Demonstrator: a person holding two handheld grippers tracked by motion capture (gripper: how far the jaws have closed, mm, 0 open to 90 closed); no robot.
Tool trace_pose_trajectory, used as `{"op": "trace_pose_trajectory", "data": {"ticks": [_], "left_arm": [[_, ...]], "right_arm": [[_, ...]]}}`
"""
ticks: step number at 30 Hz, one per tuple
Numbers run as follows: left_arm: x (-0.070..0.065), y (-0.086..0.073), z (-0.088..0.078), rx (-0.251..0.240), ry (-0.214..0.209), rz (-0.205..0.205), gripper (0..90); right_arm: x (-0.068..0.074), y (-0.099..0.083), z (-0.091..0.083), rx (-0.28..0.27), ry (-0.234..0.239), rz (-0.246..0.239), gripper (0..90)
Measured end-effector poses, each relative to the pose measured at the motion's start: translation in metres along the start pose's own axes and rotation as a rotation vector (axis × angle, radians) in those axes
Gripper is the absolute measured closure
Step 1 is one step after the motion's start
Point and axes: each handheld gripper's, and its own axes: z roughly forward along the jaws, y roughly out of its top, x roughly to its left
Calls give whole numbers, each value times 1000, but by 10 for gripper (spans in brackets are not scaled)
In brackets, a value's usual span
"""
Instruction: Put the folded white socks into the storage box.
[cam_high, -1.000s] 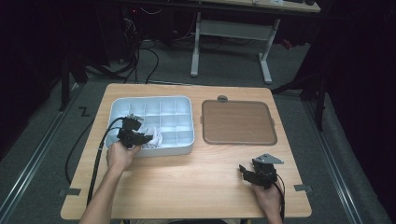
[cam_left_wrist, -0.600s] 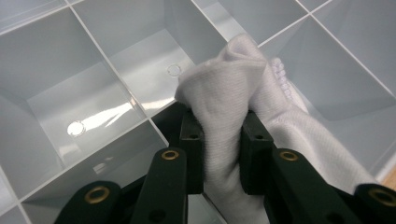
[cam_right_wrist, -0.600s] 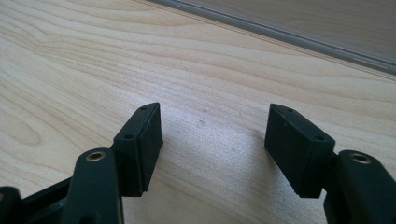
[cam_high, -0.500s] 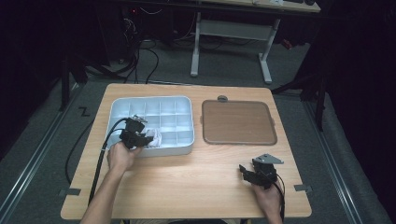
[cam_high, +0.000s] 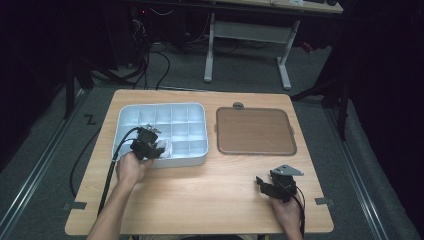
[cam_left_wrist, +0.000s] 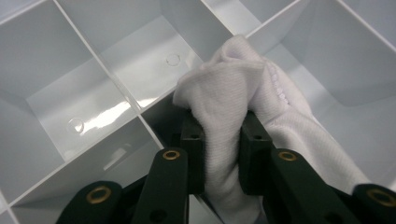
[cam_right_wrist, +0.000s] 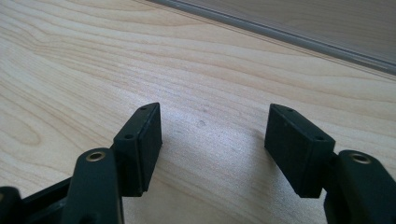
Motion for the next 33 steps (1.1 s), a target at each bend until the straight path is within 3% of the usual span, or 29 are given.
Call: {"op": "trace_pose_trajectory", "data": {"ticks": [5,9,23,26,33], "left_arm": [[1,1,1,21,1,-14,759],[-4,2,6,69,45,19,757],[-2,5,-5,-7,7,-24,692],[-1,7,-9,-17,-14,-57,656],[-2,11,-14,-34,-37,-78,564]], "right_arm": [[0,0,0,0,0,-1,369],[0,0,0,0,1,-1,368],[0,0,0,0,2,-1,366],[0,0,0,0,2,0,366],[0,0,0,0,2,-1,366]]}}
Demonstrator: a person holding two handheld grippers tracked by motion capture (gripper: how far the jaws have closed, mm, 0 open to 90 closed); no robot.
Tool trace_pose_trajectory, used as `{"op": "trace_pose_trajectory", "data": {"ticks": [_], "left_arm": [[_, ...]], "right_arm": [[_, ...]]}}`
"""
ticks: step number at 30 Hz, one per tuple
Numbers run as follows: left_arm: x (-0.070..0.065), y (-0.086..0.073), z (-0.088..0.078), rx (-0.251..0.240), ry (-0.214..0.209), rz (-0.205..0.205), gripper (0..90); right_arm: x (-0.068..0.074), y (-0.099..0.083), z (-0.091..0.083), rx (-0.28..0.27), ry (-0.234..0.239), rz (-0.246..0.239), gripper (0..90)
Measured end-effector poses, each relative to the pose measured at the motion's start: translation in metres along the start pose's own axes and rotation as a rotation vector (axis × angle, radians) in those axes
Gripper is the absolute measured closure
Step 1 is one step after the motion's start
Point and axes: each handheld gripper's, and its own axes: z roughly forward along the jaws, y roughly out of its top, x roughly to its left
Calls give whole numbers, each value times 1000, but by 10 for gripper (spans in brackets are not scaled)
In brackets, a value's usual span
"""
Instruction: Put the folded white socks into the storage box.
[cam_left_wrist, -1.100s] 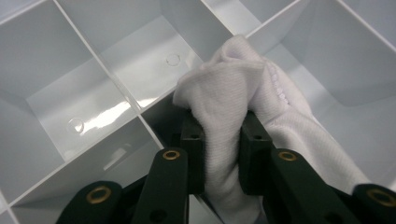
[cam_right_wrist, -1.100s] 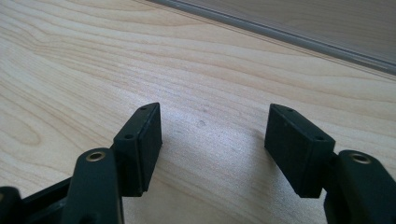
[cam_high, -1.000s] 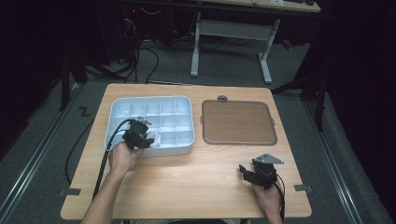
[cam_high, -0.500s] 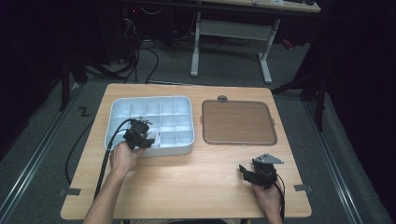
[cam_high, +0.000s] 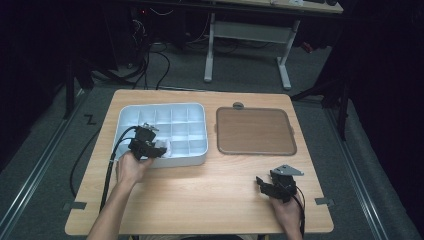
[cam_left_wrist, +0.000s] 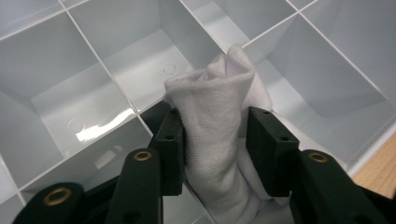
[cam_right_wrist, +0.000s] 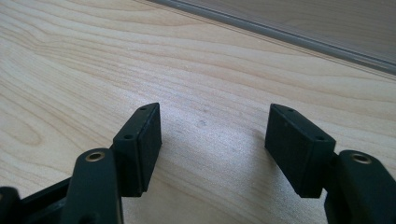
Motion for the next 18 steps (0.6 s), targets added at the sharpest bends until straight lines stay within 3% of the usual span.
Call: {"op": "trace_pose_trajectory", "data": {"ticks": [9,12,18], "left_arm": [[-2,3,-12,-65,-7,3,489],[-4,2,-15,-78,-2,29,544],[-6,0,-17,-105,8,66,742]], "right_arm": [[0,0,0,0,0,0,366],[0,0,0,0,0,1,366],[0,0,0,0,0,0,366]]}}
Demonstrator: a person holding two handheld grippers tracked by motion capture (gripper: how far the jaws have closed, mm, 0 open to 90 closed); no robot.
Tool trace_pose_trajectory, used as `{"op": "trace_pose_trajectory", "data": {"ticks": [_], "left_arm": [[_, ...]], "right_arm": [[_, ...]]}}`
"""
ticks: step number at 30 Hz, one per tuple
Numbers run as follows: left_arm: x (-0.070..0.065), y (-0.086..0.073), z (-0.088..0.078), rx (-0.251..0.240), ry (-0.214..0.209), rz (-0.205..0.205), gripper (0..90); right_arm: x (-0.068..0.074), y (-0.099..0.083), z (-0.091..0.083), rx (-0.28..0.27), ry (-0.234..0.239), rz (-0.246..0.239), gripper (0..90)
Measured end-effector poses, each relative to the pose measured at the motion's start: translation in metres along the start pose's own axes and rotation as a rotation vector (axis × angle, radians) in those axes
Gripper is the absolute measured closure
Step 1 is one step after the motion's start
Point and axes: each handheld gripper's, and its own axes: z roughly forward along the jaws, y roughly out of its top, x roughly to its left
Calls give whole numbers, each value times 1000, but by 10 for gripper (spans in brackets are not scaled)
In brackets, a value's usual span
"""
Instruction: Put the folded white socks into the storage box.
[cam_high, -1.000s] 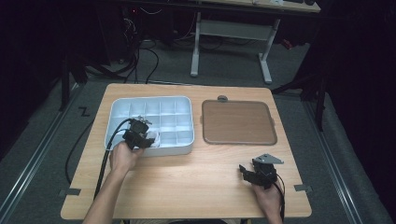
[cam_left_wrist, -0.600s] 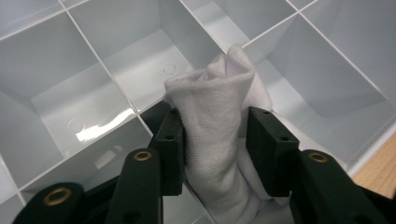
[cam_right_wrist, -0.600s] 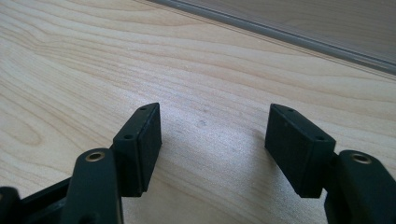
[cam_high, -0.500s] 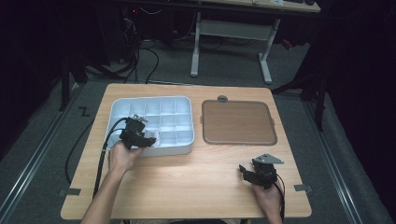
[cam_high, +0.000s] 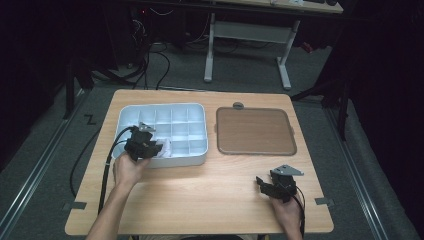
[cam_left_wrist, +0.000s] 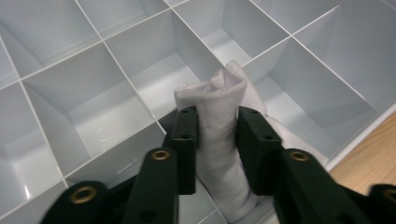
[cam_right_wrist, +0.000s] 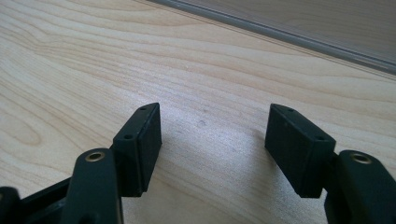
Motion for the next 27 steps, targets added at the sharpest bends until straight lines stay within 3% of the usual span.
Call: {"op": "trace_pose_trajectory", "data": {"ticks": [9,18,23,27], "left_arm": [[-4,-4,15,80,25,22,824],[9,-11,31,146,47,-40,833],[10,-10,30,140,47,-47,823],[8,-10,26,111,30,-49,756]], "right_arm": [[0,0,0,0,0,0,366],[0,0,0,0,0,-1,366],[0,0,0,0,0,0,366],[0,0,0,0,1,0,366]]}}
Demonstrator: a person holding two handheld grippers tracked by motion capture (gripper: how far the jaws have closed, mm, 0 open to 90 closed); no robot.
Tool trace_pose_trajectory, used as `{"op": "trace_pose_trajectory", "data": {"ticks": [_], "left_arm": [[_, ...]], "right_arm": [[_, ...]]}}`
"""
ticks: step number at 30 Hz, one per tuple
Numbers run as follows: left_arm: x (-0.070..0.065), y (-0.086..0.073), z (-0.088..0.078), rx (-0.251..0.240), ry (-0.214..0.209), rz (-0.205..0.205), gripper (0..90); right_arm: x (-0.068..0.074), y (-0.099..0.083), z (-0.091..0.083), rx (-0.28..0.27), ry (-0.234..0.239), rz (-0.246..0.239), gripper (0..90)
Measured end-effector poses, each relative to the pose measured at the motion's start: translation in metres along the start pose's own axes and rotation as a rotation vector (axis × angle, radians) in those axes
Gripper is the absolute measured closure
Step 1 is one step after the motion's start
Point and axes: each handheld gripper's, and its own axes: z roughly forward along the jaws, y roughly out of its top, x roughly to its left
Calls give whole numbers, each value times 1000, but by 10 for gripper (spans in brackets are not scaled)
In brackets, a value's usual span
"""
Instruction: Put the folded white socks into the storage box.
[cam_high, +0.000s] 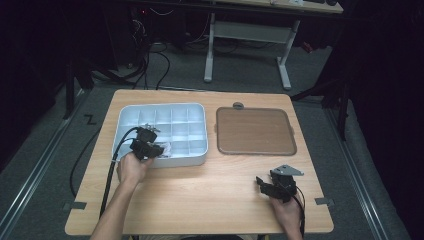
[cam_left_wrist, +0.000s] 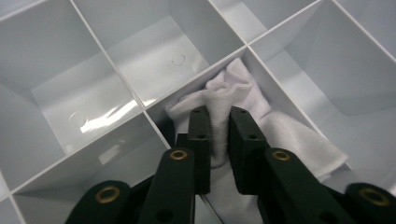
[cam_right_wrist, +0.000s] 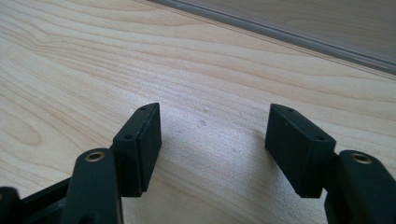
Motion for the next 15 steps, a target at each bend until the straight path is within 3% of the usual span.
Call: {"op": "trace_pose_trajectory", "data": {"ticks": [9,15], "left_arm": [[-2,3,-13,-66,-35,-27,560],[4,8,-28,-102,-47,-60,509]], "right_arm": [[0,0,0,0,0,-1,365],[0,0,0,0,0,-1,365]]}}
